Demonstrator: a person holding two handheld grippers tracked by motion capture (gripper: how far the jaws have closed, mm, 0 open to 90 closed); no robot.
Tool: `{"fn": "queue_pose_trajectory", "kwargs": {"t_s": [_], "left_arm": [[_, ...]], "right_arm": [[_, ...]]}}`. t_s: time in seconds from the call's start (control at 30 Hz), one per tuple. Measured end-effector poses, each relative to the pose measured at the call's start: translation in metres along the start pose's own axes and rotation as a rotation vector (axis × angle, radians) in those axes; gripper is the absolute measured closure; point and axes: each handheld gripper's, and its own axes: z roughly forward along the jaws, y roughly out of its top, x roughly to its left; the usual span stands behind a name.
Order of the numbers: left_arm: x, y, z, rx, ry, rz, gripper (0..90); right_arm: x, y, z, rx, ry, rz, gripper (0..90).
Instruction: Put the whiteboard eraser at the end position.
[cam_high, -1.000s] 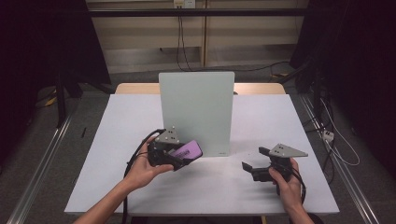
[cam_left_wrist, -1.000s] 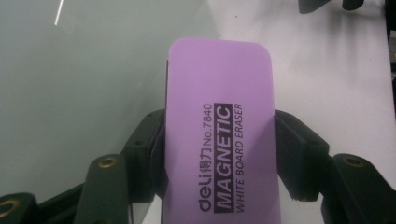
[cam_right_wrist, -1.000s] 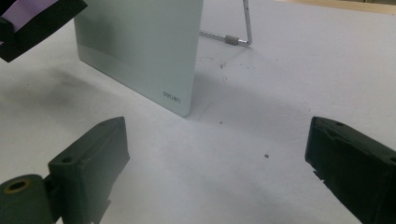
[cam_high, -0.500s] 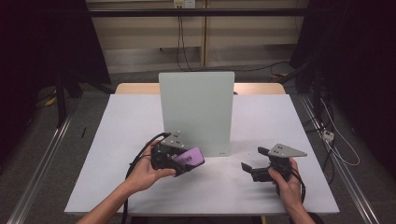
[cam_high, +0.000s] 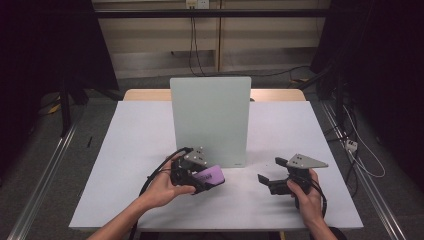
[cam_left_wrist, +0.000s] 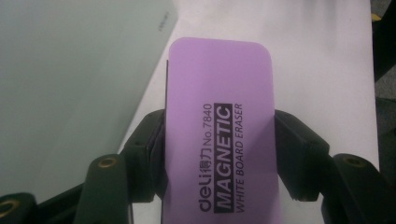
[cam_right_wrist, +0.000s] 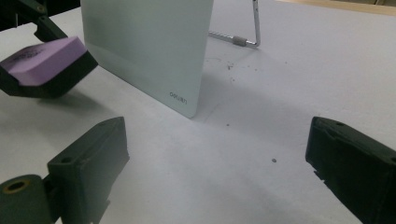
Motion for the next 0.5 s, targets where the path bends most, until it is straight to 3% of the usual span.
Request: {"fn": "queue_pose_trajectory", "kwargs": {"t_s": [0.1,0.13,0.5], "left_arm": [[-0.005,0.000,0.010,0.015,-0.012,0.006,40.6],[-0.005,0.001,0.013,0.010,-0.039,0.008,40.6],[-0.013,0.000,0.028,0.045,-0.033,0.026,40.3]], "right_arm": [[0.000,0.000,0.000,-0.002,-0.003,0.001,5.8],[0.000,0.000,0.000,-0.003,-0.003,0.002,5.8],[0.003,0.002,0.001,0.001,-0.002,-0.005,5.8]]}}
